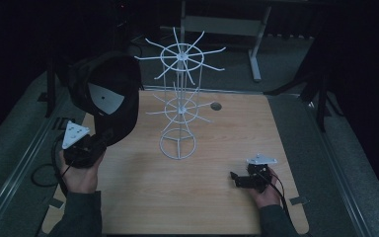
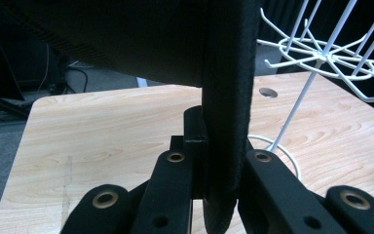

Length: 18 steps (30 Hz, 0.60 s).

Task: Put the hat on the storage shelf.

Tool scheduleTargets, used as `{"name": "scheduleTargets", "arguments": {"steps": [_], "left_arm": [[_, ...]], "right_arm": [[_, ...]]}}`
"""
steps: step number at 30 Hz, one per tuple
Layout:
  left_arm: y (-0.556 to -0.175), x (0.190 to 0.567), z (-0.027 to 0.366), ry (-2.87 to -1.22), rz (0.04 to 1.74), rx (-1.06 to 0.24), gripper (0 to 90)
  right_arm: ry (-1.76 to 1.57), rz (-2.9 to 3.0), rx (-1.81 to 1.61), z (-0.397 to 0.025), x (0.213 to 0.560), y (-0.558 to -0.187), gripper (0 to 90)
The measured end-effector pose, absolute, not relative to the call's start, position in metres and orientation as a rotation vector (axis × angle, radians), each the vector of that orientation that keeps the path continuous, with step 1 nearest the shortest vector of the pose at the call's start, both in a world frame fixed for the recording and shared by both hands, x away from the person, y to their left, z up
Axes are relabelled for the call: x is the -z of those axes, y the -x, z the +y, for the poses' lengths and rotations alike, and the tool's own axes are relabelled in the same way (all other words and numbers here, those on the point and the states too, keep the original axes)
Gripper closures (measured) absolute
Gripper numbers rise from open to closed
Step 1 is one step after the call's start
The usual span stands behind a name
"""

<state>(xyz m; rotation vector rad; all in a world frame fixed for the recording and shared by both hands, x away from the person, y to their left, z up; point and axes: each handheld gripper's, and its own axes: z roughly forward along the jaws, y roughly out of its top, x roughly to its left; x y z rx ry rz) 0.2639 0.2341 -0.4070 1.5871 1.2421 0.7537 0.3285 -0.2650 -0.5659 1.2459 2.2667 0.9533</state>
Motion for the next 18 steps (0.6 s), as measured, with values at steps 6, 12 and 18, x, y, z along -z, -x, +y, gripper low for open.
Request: {"name": "scheduleTargets", "arguments": {"steps": [6,12,18], "left_arm": [[-0.2624,0.4051,0.2315,-1.588,1.226,-0.762,86.6],[-0.2605,0.4032,0.2296,-1.588,1.217,-0.776,86.6],[-0.2581,0.4015,0.2271,-1.591,1.210,-0.798,86.6]], "right_arm": [[-1.246,2.267,-0.953,-0.2651,0.5659,-0.3285,11.3],[-1.243,2.267,-0.953,-0.2652,0.5659,-0.3287,11.3],[-1.245,2.267,-0.953,-0.2651,0.5660,-0.3286,11.3]]}}
